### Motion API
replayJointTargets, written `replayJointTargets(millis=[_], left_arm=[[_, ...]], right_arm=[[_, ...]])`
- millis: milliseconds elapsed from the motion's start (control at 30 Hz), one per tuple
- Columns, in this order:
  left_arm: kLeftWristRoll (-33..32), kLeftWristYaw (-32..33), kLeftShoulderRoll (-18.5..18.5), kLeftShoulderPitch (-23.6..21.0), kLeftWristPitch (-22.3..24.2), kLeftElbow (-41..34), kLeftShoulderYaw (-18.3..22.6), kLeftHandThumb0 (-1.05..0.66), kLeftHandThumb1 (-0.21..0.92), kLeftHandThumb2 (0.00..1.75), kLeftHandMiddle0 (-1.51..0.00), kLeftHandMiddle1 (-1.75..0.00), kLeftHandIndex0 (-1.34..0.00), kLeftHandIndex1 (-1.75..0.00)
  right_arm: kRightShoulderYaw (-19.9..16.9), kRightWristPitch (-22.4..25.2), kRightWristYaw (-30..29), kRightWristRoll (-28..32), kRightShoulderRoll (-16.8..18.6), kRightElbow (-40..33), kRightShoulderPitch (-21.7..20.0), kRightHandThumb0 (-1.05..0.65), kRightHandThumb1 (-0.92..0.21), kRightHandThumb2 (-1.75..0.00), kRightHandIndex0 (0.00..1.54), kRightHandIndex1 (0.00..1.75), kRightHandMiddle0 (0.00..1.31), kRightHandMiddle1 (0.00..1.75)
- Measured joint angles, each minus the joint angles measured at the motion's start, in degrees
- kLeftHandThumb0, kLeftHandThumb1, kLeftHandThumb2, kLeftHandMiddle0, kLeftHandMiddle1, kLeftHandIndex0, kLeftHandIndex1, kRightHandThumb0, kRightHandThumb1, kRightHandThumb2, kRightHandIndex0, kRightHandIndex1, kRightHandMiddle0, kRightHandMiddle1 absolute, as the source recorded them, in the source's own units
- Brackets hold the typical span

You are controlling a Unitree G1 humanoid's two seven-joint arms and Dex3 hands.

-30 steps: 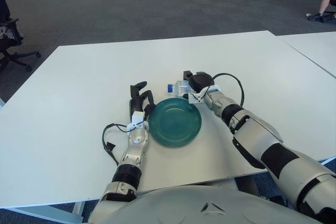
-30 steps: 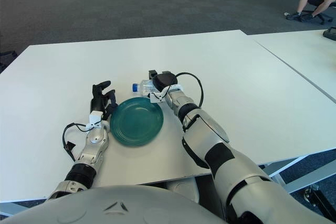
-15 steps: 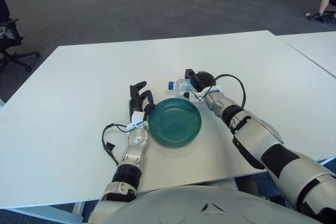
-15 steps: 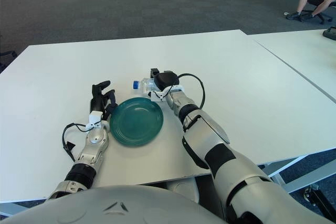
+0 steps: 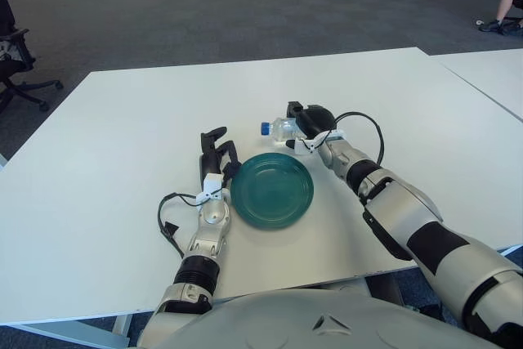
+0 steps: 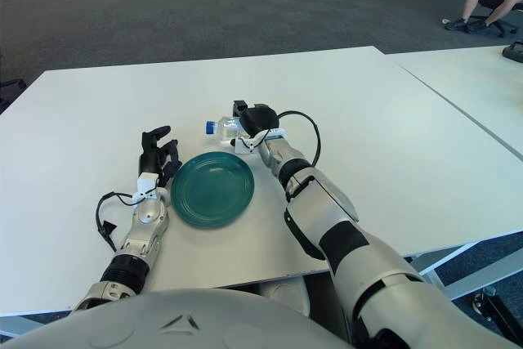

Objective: Put the bottle into the plate.

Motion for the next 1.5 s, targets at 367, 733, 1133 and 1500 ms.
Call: replayJointTargets(millis=[367, 733, 1133, 1500], left_arm=[[-0.02, 0.0, 0.0, -0.02, 0.12, -0.01, 0.06, -0.58, 0.92, 0.75, -0.45, -0.6, -0.17, -1.11], [0.84, 0.09, 0.16, -0.06, 0.23, 0.02, 0.09, -0.59, 0.92, 0.76, -0.45, -0.61, -0.17, -1.11], [0.85, 0.08, 0.63, -0.2, 0.56, 0.05, 0.24, -0.6, 0.92, 0.75, -0.43, -0.6, -0.15, -1.1], [0.51, 0.08, 0.82, -0.2, 1.63, -0.46, 1.57, -0.6, 0.92, 0.75, -0.44, -0.59, -0.15, -1.1]], right_arm=[[-2.53, -1.9, -0.28, 1.58, -0.17, -0.03, -1.52, -0.49, -0.25, -1.4, 1.22, 1.75, 0.66, 1.75], [-6.79, -3.8, -0.24, 5.65, -0.3, -0.2, -3.43, -0.5, -0.21, -1.44, 1.17, 1.75, 0.69, 1.75], [-8.27, -9.03, -2.62, 6.83, -0.9, -2.37, -5.99, -0.52, -0.18, -1.49, 1.15, 1.75, 0.72, 1.75], [-4.82, -16.8, -8.14, 5.1, -1.25, -6.24, -3.27, -0.52, -0.19, -1.47, 1.21, 1.75, 0.71, 1.75]])
